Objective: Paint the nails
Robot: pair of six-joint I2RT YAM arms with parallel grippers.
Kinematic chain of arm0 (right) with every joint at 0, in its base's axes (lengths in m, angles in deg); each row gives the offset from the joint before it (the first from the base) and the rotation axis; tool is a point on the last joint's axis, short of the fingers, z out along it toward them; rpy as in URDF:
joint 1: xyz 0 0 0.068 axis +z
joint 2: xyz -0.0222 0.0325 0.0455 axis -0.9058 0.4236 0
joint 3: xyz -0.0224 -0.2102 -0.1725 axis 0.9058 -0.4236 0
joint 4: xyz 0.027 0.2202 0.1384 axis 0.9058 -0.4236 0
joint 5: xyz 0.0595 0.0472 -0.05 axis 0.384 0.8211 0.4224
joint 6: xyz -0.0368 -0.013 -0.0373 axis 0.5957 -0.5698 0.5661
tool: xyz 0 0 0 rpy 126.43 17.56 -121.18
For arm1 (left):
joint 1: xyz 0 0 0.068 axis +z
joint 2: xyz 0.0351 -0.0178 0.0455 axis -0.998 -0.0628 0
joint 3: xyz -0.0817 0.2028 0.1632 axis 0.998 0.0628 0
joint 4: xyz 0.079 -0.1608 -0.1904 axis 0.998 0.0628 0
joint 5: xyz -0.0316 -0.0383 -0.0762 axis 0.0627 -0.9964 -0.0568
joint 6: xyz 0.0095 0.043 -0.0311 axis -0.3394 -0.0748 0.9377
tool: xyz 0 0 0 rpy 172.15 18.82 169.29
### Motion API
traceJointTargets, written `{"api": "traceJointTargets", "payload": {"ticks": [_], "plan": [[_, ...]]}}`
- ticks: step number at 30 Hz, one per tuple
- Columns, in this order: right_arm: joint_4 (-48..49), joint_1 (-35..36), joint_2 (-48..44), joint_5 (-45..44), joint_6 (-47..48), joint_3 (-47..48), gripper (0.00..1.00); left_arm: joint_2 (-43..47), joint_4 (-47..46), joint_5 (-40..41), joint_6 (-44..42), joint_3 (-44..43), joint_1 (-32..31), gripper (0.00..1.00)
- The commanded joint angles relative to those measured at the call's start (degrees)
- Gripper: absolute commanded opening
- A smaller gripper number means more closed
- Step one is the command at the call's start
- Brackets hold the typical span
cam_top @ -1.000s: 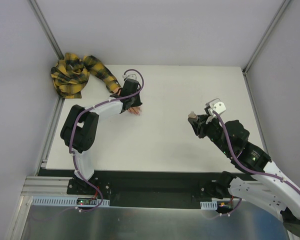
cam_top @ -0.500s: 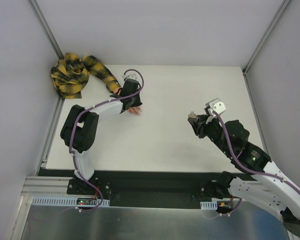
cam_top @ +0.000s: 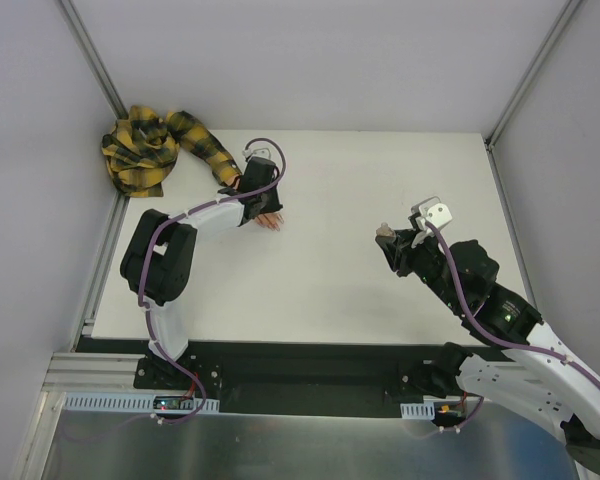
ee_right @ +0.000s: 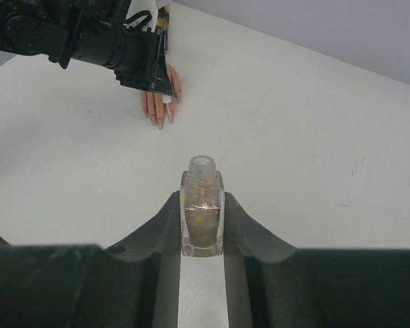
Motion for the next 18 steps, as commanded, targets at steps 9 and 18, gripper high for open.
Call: {"api": "traceJointTargets", "payload": {"ticks": [9,18], "plan": [[3.7,-0.4,-0.3,0.4,-0.7,-0.3,0.0,-0.5,0.2,-2.8,-0.1,-0.5,-0.2,0.0],[3.7,-0.5,-0.4,0.5,-0.8,-0.3,0.0,-1.4,0.2,-3.0,0.9,-0.7,-0.3,0.0]]}}
